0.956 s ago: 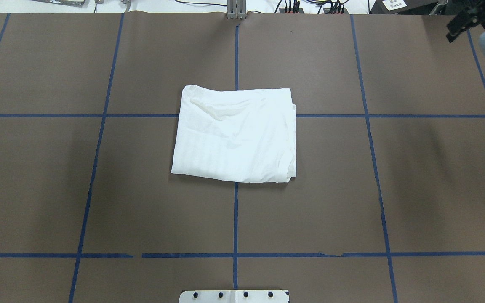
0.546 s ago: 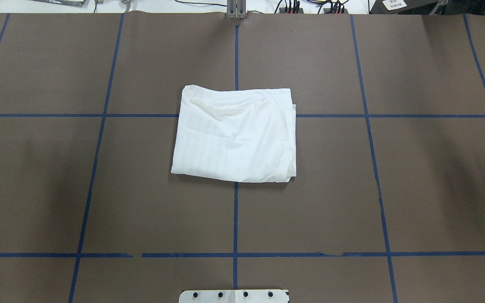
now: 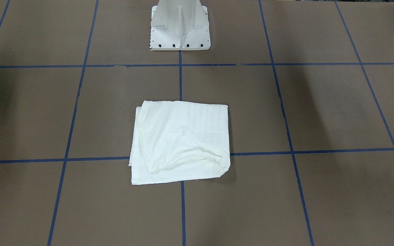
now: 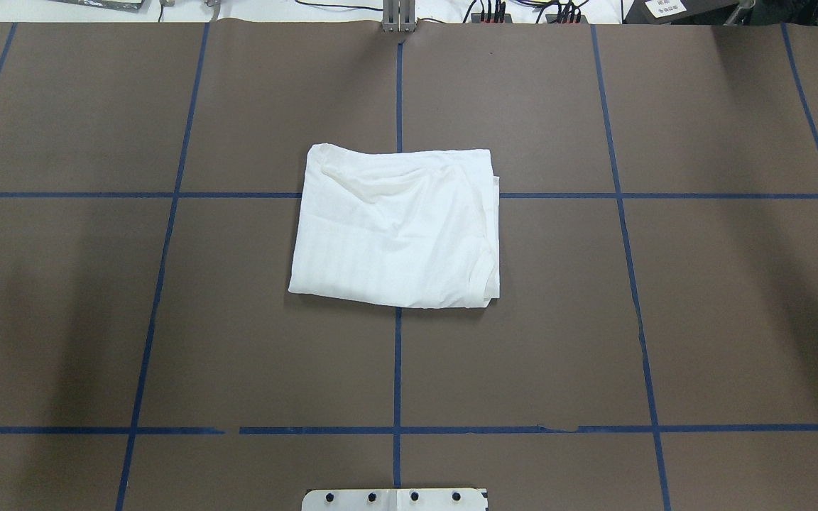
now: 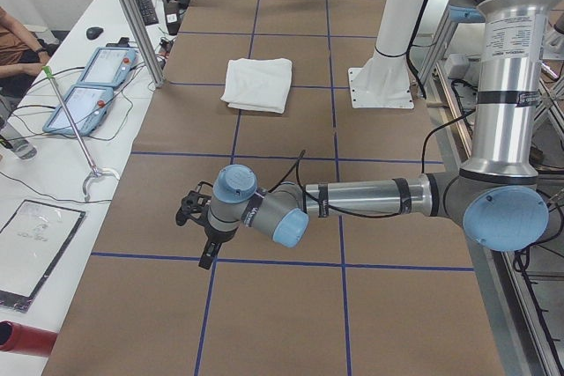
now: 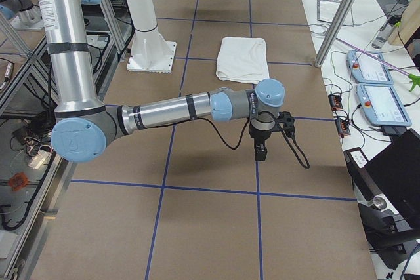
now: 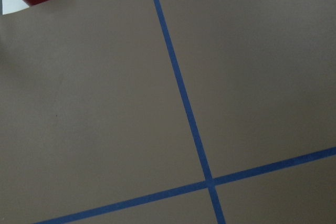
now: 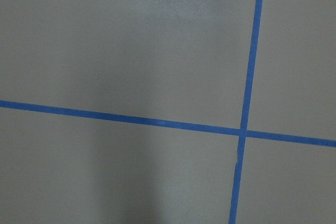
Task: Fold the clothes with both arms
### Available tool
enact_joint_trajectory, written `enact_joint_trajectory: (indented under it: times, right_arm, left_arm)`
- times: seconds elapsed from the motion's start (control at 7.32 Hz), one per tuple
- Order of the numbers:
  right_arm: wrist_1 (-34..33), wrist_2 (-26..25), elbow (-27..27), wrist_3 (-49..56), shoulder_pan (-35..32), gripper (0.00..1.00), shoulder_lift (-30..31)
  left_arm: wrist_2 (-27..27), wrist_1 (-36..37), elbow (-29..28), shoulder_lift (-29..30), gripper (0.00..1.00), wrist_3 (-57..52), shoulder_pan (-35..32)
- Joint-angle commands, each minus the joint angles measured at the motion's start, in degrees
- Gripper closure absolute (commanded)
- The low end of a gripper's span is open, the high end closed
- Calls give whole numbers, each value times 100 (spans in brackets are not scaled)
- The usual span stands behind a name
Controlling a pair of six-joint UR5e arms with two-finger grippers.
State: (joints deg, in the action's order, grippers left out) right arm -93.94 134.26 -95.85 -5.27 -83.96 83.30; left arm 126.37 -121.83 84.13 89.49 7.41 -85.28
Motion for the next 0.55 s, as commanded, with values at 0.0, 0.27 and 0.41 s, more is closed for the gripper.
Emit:
enact_joint_trajectory:
  times: [0.0, 0.27, 0.41]
  right_arm:
    - [-2, 258, -48, -471, -199, 0, 142]
    - [51, 285, -40, -606, -225, 0, 300]
    - [60, 285, -40, -589, -278, 0, 414]
  left_arm:
    - [28, 971, 399, -107, 0, -3, -15]
    - [45, 1651, 666, -125, 0, -403, -76]
    - [150, 2054, 649, -125, 0, -1190, -215]
